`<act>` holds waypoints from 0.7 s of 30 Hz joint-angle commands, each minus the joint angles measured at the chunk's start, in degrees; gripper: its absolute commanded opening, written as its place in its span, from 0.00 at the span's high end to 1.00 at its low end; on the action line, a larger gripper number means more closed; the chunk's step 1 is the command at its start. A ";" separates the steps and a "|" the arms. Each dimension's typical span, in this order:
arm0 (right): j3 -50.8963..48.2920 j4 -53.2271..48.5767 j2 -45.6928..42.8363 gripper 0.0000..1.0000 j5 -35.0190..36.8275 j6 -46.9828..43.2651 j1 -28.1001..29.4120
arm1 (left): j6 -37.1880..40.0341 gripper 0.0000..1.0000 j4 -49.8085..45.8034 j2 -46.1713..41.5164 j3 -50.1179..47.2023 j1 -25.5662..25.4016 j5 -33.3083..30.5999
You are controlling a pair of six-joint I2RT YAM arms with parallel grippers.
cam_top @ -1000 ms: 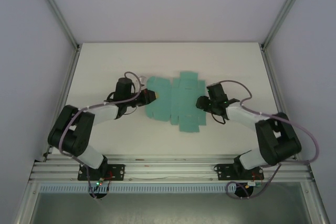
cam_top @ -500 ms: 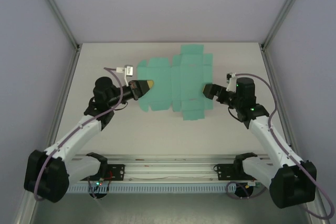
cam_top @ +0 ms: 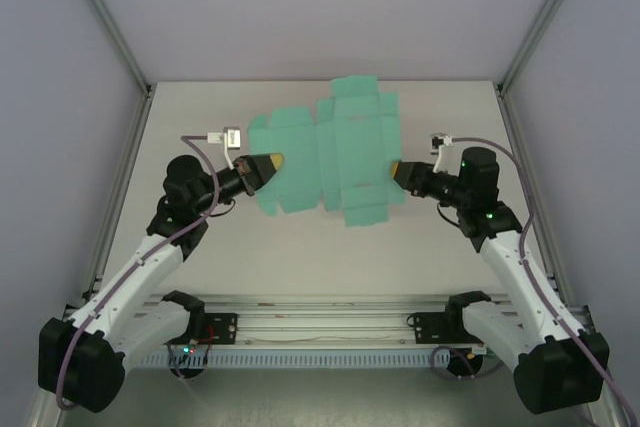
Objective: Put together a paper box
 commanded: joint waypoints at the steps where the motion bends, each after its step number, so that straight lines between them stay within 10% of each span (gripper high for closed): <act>1: 1.95 0.98 0.19 0.75 -2.41 -1.33 0.06 | -1.00 1.00 1.25 -1.55 -0.83 0.07 0.01; 16: -0.13 7.22 0.94 1.00 -7.95 -5.37 0.05 | 0.16 0.97 -4.32 -0.82 -1.01 0.06 -5.28; 21: 0.72 1.86 3.12 1.00 -1.17 -10.45 0.15 | 4.19 0.01 -19.21 -1.44 0.45 0.03 -16.41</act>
